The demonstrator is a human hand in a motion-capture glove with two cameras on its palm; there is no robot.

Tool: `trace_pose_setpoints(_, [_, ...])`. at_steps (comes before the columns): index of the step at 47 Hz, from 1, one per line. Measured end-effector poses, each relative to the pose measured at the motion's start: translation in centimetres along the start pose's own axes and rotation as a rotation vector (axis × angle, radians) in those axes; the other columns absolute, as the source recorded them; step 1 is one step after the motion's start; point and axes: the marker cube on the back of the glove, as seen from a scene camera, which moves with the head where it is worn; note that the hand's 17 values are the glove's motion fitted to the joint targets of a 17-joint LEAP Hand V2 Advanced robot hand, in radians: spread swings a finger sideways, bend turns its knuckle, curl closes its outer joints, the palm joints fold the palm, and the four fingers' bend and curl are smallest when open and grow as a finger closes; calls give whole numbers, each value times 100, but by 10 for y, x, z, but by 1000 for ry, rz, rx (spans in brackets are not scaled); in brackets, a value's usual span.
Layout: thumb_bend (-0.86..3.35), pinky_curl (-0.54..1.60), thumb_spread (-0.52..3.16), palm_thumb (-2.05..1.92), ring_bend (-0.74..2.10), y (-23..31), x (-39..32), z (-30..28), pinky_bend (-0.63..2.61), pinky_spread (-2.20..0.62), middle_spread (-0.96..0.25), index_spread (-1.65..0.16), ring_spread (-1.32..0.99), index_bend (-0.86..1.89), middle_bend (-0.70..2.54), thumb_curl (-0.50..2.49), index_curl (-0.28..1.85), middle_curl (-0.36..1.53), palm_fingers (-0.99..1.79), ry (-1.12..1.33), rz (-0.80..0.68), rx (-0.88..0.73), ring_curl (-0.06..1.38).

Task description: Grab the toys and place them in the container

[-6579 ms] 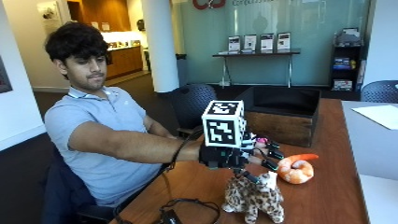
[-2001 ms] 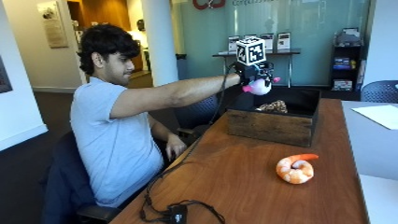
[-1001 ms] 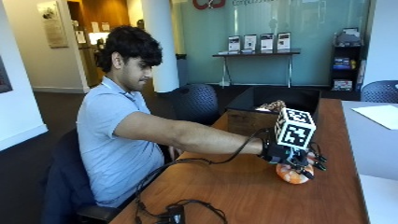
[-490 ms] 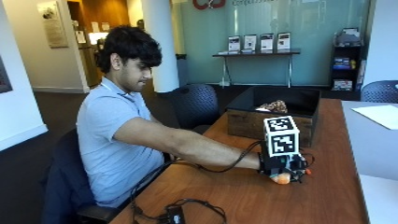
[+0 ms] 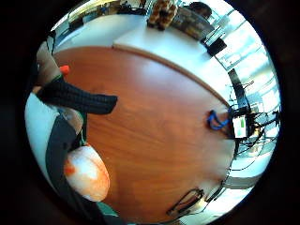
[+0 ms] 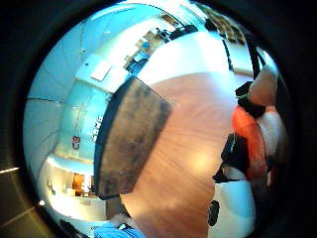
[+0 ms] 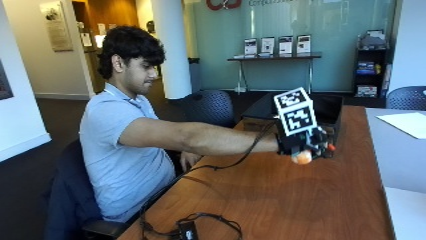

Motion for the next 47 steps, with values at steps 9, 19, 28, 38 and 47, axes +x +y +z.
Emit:
trace_pose_setpoints(9, [20, 56, 123, 73, 116, -34, -96, -73, 118, -33, -11, -26, -24, 20, 72, 63, 35, 59, 80, -15, -154, 95, 62])
trace_pose_setpoints(19, [18, 57, 123, 74, 116, -49, -191, -85, 120, -32, -9, -26, -22, 20, 72, 65, 39, 62, 76, -65, -299, 85, 62])
trace_pose_setpoints(28, [18, 58, 126, 75, 117, -52, -245, -57, 120, -31, -9, -27, -21, 20, 71, 66, 42, 65, 73, -79, -374, 35, 62])
trace_pose_setpoints(38, [18, 58, 135, 74, 116, -53, -264, -24, 119, -28, -8, -28, -19, 19, 71, 65, 45, 68, 66, -78, -374, -26, 62])
trace_pose_setpoints(47, [1, 55, 148, 35, 84, -50, -250, -4, 105, -14, -6, -33, -15, 33, 52, 51, 52, 62, 1, -74, -264, -228, 57])
